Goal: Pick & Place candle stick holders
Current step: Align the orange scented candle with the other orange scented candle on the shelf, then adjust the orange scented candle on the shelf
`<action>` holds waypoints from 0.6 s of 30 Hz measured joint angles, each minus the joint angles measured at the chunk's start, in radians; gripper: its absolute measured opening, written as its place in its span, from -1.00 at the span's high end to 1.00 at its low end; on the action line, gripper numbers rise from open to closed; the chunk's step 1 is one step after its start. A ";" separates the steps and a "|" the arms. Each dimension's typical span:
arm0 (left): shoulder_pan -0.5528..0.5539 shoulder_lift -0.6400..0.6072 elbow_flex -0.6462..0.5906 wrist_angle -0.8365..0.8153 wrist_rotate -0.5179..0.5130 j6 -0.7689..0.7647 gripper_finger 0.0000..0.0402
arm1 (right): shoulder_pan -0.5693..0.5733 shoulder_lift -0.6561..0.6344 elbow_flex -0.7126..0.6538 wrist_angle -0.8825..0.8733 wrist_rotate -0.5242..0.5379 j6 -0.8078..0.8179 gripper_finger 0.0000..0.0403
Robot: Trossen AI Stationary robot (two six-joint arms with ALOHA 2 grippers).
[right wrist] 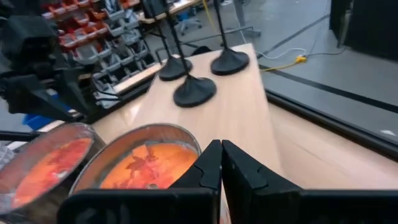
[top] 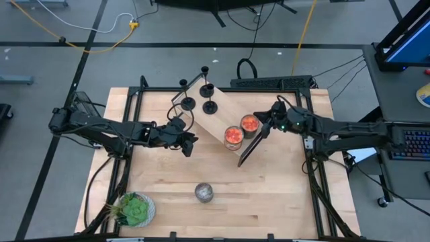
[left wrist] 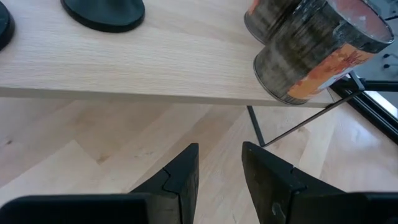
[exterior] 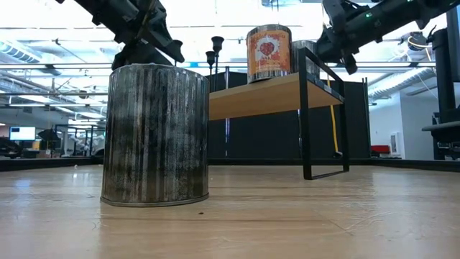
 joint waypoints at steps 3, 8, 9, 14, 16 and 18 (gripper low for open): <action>0.000 0.000 0.000 0.000 0.000 0.000 0.37 | 0.000 0.020 0.000 0.029 -0.010 -0.007 1.00; 0.000 0.000 0.000 0.000 0.003 0.001 0.37 | 0.000 0.029 0.000 0.028 -0.009 -0.023 1.00; 0.000 0.000 0.000 0.000 0.011 0.006 0.37 | 0.000 0.027 0.000 0.029 -0.006 -0.033 1.00; 0.000 0.000 0.000 -0.016 0.019 0.017 0.37 | 0.001 -0.044 0.000 0.046 0.070 -0.085 1.00; 0.000 0.000 0.000 -0.019 0.019 0.018 0.37 | 0.001 -0.080 0.000 0.085 0.064 -0.091 1.00; 0.000 0.000 0.000 -0.019 0.021 0.020 0.37 | 0.003 -0.109 0.001 0.127 -0.002 -0.083 1.00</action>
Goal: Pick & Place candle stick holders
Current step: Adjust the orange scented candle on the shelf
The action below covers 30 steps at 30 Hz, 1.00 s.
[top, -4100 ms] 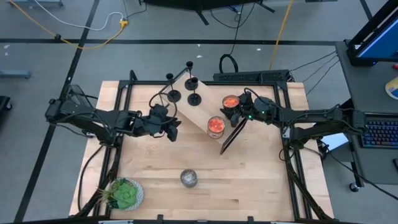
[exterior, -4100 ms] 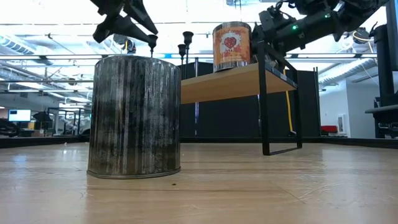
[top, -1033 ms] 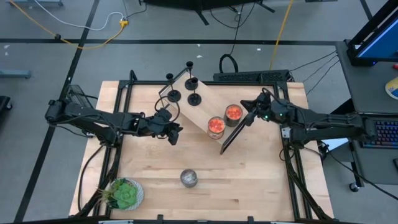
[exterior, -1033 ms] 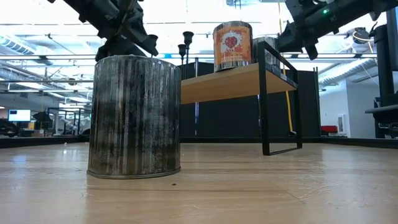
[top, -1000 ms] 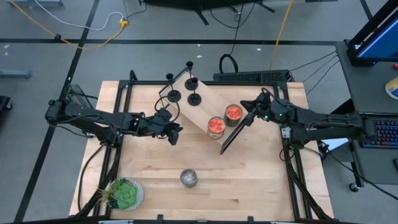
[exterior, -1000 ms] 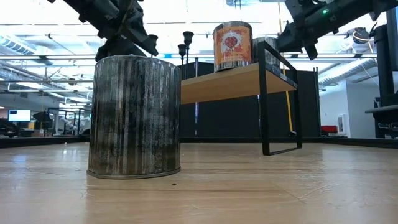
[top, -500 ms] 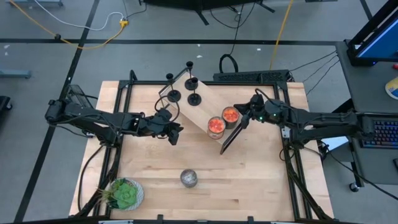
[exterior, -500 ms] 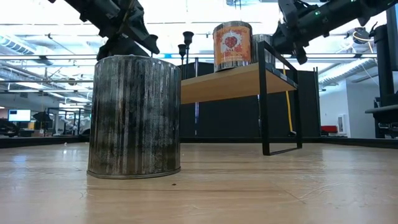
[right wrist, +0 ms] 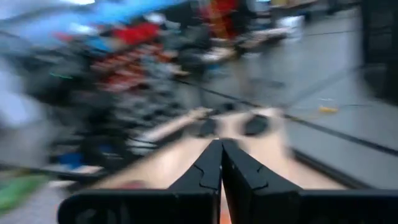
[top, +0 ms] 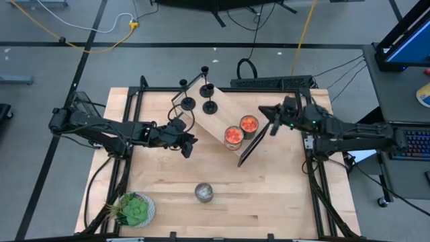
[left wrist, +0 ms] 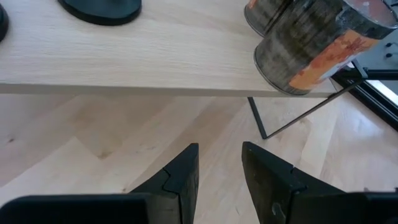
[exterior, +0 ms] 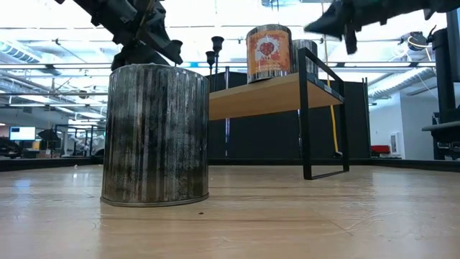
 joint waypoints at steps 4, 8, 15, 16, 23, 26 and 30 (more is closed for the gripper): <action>0.000 0.000 0.000 -0.001 0.017 0.011 0.37 | 0.029 -0.001 0.001 0.055 -0.201 0.094 1.00; 0.000 0.000 0.000 0.001 0.017 0.017 0.37 | 0.103 0.036 0.001 0.089 -0.273 0.152 1.00; 0.000 0.016 0.000 0.179 0.050 0.115 0.37 | 0.250 0.080 0.001 0.167 -0.210 0.159 1.00; 0.000 0.023 0.000 0.202 0.064 0.135 0.37 | 0.269 0.084 0.001 0.178 -0.209 0.163 1.00; 0.000 0.067 -0.001 0.297 0.132 0.199 0.37 | 0.417 0.124 0.000 0.198 -0.128 0.204 1.00; 0.000 0.096 0.000 0.383 0.149 0.243 0.37 | 0.473 0.127 0.000 0.199 -0.078 0.200 1.00; -0.001 0.144 0.000 0.478 0.163 0.324 0.37 | 0.541 0.109 0.000 0.209 -0.053 0.183 1.00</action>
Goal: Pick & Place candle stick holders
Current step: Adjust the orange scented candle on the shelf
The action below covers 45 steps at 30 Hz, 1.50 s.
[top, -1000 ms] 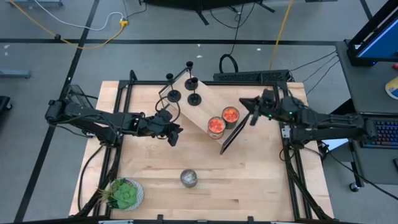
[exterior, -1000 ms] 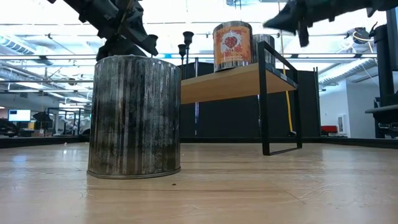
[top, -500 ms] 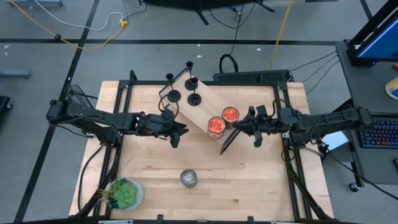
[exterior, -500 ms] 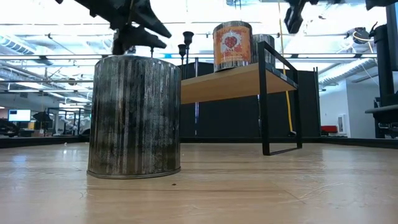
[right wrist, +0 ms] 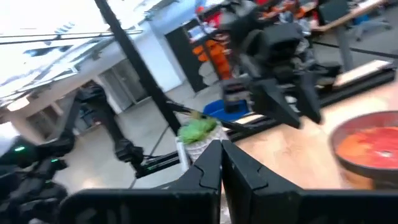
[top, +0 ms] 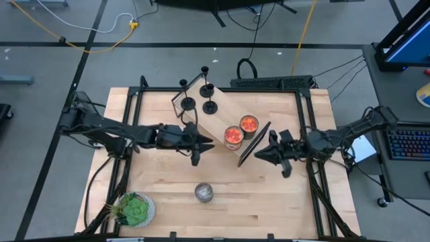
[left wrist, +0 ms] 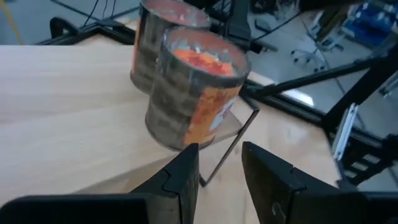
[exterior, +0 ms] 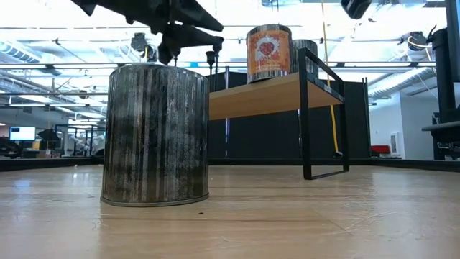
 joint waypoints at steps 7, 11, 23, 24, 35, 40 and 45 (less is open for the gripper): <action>-0.009 0.049 0.000 0.058 0.015 0.104 0.37 | 0.108 -0.057 0.000 -0.033 0.047 -0.085 1.00; -0.009 0.052 0.000 0.061 0.020 0.110 0.37 | 0.168 -0.101 0.000 -0.143 0.158 -0.093 1.00; -0.009 0.052 0.000 0.093 0.020 0.178 0.37 | 0.296 -0.247 -0.001 -0.332 0.223 -0.282 1.00; -0.009 0.052 0.000 0.093 0.020 0.179 0.37 | 0.301 -0.261 -0.001 -0.354 0.247 -0.294 1.00; -0.009 0.080 0.002 0.112 0.025 0.149 0.37 | 0.278 -0.429 -0.001 -0.570 0.369 -0.398 1.00; -0.013 0.099 0.003 0.146 0.029 0.145 0.37 | 0.230 -0.487 -0.001 -0.730 0.335 -0.284 1.00; -0.018 0.101 0.001 0.151 0.026 0.130 0.37 | 0.190 -0.509 -0.029 -0.765 0.225 -0.185 1.00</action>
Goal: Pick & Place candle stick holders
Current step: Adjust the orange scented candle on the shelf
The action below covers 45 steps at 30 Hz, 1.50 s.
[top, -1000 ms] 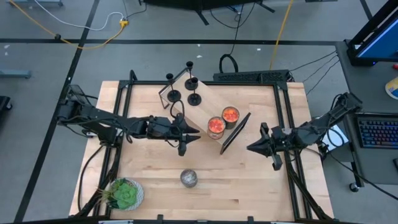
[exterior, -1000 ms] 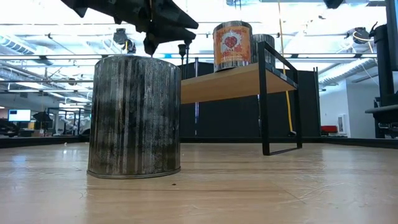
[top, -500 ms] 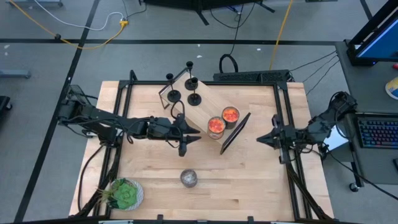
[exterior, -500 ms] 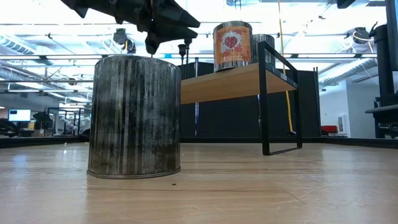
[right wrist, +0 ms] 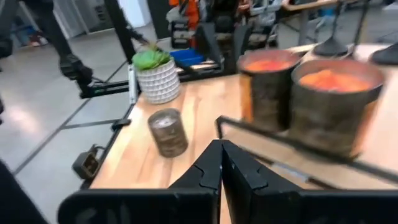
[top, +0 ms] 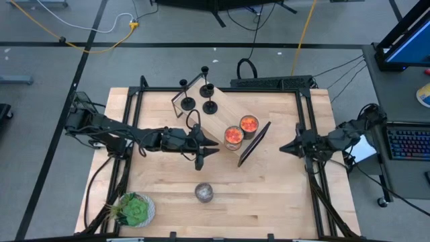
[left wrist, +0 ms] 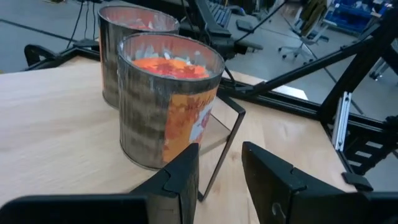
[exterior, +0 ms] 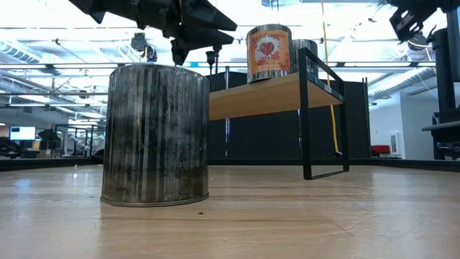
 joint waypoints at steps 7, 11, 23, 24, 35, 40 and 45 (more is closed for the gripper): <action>-0.003 0.000 0.000 0.001 -0.006 -0.003 0.37 | -0.045 -0.025 -0.171 0.131 -0.077 0.052 1.00; -0.006 0.000 0.000 0.008 -0.007 -0.003 0.37 | -0.063 -0.097 -0.232 0.183 -0.075 0.060 1.00; 0.010 0.044 0.022 0.066 -0.040 0.020 0.37 | -0.077 -0.251 -0.296 0.223 -0.067 0.056 1.00; 0.014 0.057 0.029 0.059 -0.040 0.021 0.37 | -0.077 -0.252 -0.299 0.225 -0.067 0.057 1.00; 0.017 0.099 0.096 -0.027 -0.001 0.047 0.82 | -0.077 -0.252 -0.308 0.229 -0.063 0.085 1.00; 0.023 0.104 0.096 -0.029 0.016 0.048 0.98 | -0.077 -0.252 -0.308 0.233 -0.062 0.086 1.00; 0.045 0.109 0.097 -0.041 0.010 0.046 0.98 | -0.078 -0.252 -0.308 0.233 -0.065 0.111 1.00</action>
